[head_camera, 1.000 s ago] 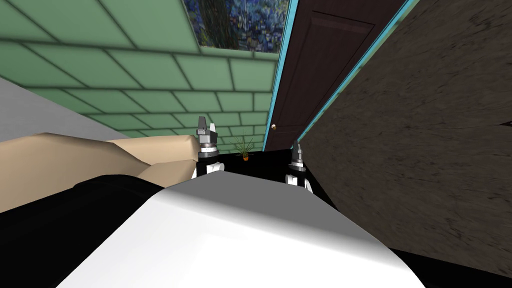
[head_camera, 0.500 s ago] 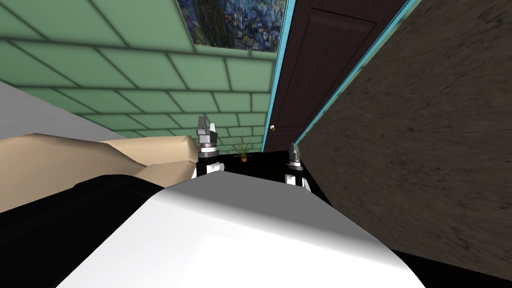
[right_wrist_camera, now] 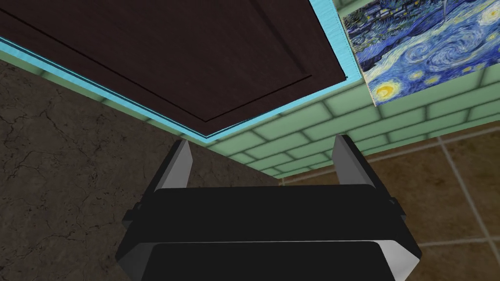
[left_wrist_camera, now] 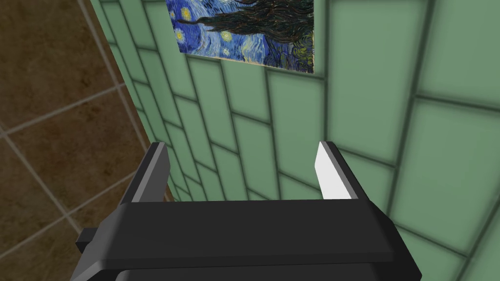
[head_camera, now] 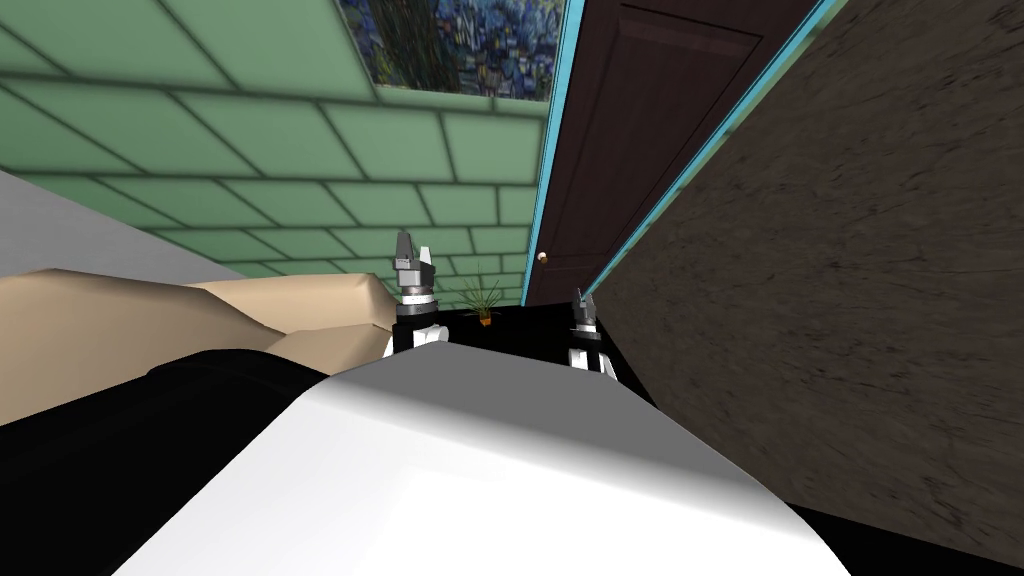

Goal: Pull the door open

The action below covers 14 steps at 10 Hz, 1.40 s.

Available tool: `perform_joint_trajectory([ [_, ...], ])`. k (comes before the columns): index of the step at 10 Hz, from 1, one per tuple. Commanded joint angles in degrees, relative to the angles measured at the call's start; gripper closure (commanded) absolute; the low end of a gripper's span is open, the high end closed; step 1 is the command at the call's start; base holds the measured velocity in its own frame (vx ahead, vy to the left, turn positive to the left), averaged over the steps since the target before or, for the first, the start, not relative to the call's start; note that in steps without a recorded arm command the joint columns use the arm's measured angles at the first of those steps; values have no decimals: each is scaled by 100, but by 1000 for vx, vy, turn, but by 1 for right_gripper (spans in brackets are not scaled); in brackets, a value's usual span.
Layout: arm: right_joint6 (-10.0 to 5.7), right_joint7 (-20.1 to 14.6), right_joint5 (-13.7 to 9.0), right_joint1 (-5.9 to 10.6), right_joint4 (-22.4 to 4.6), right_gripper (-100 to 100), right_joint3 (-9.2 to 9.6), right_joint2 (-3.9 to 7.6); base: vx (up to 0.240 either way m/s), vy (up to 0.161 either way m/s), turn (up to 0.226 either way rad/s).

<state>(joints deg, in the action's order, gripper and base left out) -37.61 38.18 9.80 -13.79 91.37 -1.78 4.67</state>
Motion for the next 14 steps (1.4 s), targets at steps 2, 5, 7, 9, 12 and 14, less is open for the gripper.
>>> perform_joint_trajectory([
  [2,-82,280,124,138,-393,-100,-60,13,76,-77,18],
  [5,-153,591,269,306,-827,-100,-123,4,83,-62,15],
  [7,-200,799,366,419,-1116,-100,-165,-5,84,-51,16],
  [9,-247,1005,462,530,-1402,-100,-206,-19,85,-57,15],
  [12,-315,1308,603,693,-1823,-100,-267,-50,86,-59,17],
  [14,-361,1510,696,802,-2103,-100,-308,-72,79,-53,17],
])
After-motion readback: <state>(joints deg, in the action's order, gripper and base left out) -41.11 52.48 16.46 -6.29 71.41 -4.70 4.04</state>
